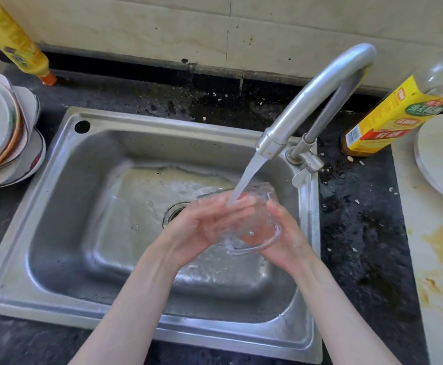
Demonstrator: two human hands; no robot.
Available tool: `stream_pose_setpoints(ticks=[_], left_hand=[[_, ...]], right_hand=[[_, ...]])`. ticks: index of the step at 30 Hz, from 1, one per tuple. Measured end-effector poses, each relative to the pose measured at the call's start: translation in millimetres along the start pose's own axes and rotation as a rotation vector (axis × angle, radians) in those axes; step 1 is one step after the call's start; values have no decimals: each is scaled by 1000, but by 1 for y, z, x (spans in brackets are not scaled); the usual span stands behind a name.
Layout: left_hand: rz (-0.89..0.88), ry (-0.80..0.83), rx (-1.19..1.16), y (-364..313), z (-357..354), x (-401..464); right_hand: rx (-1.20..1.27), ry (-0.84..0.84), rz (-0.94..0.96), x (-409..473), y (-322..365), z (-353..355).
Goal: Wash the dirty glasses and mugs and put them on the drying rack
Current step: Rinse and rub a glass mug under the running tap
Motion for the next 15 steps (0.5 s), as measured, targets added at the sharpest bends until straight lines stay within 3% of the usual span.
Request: stream_pose_setpoints(ticks=[5,7,9,10,12,14,15], left_hand=[[-157,-118,691,-2,4,1],[-208,-15,994,-2,-5,1],[-191,61,1078,0,-13,2],[-150,81,995,-1,-14,2],[-20,83,597,-4,-17,1],[70,31,163,-5,-15,0],[69,5,65,-4,-13,0]], right_hand=[[-41,-373,-121,2,-4,-4],[86,-387,-175,7,-12,-6],[157,-358,-122,7,-16,-8],[124,-325,-52,6,-18,-8],[6,-224,82,6,-20,-8],[-47,-160,105,6,-19,-9],[-58,-180,107,6,-18,-10]])
Point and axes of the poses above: each hand's wrist, its own x-axis towards the middle knuckle, its own z-axis out of the back of the hand, y = z × x, the point moved 1 cm from there along x, towards the middle knuckle, and after that the axes turned 15 degrees about -z, right-handed, at the moved point
